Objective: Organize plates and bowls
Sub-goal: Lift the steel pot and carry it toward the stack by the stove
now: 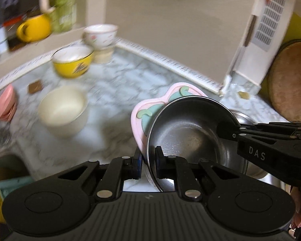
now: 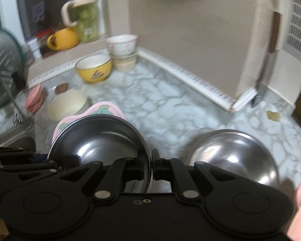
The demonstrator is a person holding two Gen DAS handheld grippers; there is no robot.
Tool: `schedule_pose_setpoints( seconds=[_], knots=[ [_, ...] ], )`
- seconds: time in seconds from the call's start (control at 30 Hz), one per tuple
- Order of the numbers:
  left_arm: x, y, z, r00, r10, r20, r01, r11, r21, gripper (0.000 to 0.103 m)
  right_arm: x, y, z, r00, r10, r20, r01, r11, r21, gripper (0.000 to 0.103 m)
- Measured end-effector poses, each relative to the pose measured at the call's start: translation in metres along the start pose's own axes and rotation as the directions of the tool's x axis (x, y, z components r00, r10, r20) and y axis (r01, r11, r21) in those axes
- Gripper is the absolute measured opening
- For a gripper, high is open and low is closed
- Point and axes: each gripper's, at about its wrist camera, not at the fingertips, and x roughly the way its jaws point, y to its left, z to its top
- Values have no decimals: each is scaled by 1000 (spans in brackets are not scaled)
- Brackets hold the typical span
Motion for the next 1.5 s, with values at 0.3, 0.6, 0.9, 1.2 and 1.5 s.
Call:
schedule_pose_setpoints(
  seconds=[0.3,0.6,0.9,1.2,1.5],
  knots=[
    [19,-71,37,996,-80,-28,83,987,135,12,-24,-65,6,996,-89,9,88,990,110,9],
    [54,-128,55,990,-97,-107,117,973,199,12,-24,-126,1,989,-138,-56,147,962,231,9],
    [81,-155,52,985,-72,-155,106,969,224,12,-12,-157,-15,983,-140,-116,167,947,276,9],
    [112,-156,53,976,-34,-217,79,976,205,12,13,-171,-14,977,-93,-191,146,946,289,9],
    [128,-155,48,971,-18,-237,67,978,199,12,29,-173,-16,971,-80,-224,143,949,280,9]
  ],
)
